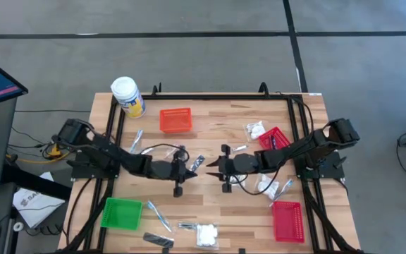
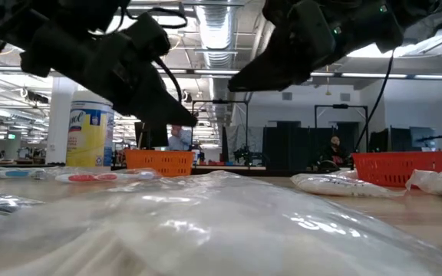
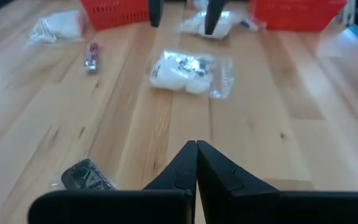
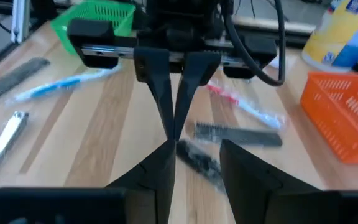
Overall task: Pick & Place Travel size toiletries
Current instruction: Put the silver nail cutter into the bottom red basket
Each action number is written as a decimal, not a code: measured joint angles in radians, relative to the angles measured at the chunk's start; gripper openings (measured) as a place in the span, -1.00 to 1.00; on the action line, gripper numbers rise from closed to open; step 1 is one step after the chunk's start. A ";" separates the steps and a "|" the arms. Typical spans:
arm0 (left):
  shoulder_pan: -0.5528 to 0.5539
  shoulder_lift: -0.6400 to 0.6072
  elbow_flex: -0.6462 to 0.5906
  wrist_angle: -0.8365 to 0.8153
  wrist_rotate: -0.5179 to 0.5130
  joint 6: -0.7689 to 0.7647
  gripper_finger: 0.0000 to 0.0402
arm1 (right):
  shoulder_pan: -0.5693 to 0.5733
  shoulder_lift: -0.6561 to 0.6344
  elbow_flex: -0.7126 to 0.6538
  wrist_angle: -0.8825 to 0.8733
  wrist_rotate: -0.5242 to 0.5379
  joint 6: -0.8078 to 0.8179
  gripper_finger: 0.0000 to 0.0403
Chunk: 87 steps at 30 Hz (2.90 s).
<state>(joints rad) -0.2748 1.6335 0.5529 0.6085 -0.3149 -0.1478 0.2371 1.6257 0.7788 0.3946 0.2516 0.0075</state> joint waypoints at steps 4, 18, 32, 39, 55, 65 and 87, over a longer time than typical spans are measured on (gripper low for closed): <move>0.015 0.055 0.027 -0.001 -0.008 0.010 -0.99 | 0.000 0.000 0.000 -0.040 0.000 0.029 -0.41; 0.067 0.078 0.030 -0.008 -0.015 0.017 -0.99 | 0.003 0.000 0.000 -0.065 0.008 0.072 -0.41; 0.067 0.078 0.029 -0.075 -0.105 -0.005 -0.99 | -0.006 0.000 0.000 -0.066 0.008 0.064 -0.41; 0.079 0.078 0.029 -0.078 -0.140 -0.011 -0.99 | -0.027 0.000 0.000 -0.109 0.010 0.142 -0.41; 0.078 0.078 0.029 -0.077 -0.111 0.024 -0.99 | -0.097 -0.001 -0.001 -0.328 0.022 0.342 -0.41; 0.078 0.078 0.029 -0.068 -0.107 0.024 -0.99 | -0.020 -0.001 -0.001 -0.327 0.009 0.288 -0.41; 0.078 0.077 0.029 -0.060 -0.100 0.024 -0.99 | -0.051 -0.001 -0.001 -0.446 0.042 0.315 -0.41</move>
<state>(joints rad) -0.1967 1.7107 0.5816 0.5484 -0.4148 -0.1242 0.1859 1.6249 0.7776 -0.0513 0.2939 0.3229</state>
